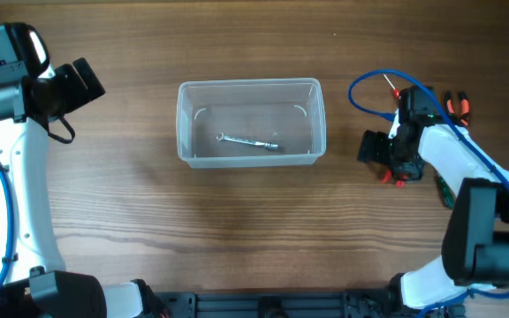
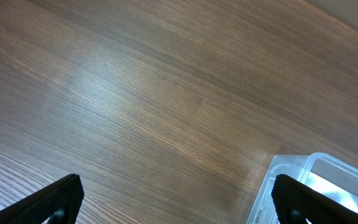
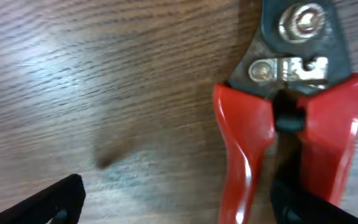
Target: Pack container
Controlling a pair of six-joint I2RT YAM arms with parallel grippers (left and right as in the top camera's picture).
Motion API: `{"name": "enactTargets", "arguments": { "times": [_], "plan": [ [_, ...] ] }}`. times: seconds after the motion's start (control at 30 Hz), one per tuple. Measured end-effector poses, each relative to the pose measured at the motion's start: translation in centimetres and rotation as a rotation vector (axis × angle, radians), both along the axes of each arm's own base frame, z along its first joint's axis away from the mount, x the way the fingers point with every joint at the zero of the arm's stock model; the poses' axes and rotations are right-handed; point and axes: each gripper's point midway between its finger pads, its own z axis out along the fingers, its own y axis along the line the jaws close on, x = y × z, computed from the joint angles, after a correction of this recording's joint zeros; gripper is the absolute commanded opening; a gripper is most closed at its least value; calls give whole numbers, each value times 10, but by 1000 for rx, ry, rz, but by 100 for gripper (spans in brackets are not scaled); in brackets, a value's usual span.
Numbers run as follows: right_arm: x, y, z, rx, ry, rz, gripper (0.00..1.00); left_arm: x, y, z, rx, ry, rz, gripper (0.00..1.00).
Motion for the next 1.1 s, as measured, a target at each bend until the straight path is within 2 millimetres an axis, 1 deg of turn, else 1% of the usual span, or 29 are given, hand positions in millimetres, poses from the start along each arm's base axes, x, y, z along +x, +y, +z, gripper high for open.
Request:
{"name": "enactTargets", "arguments": {
  "times": [0.1, 0.17, 0.27, 0.4, 0.43, 0.53, 0.57, 0.77, 0.83, 0.93, 0.97, 1.1],
  "plan": [
    [4, -2, -1, -11, -11, -1, 95, 0, 0, 0, 0, 0, 0, 100],
    [6, -4, -2, -22, -20, -3, 93, 0, 0, 0, 0, 0, -1, 100],
    [11, -6, -2, -33, -37, -13, 82, 0, 0, 0, 0, 0, 0, 100],
    [14, -9, -3, -48, -48, -27, 63, 0, 0, 0, 0, 0, -1, 100],
    [15, -9, -3, -47, -49, -31, 61, 0, 0, 0, 0, 0, 0, 100],
    [15, -10, -3, -49, -49, -37, 44, 0, 0, 0, 0, 0, 0, 100],
    [15, -10, -3, -49, -50, -39, 40, 0, 0, 0, 0, 0, 0, 100],
    [16, -10, -4, -47, -51, -45, 24, 0, 0, 0, 0, 0, 0, 100],
    [15, -10, -4, -47, -50, -45, 14, 0, 0, 0, 0, 0, 0, 100],
    [16, -9, -4, -41, -51, -48, 8, 0, 0, 0, 0, 0, -1, 100],
    [16, -9, -4, -42, -52, -44, 4, 0, 0, 0, 0, 0, 0, 100],
    [16, -9, -4, -40, -52, -47, 4, 0, 0, 0, 0, 0, 0, 100]
  ]
}}
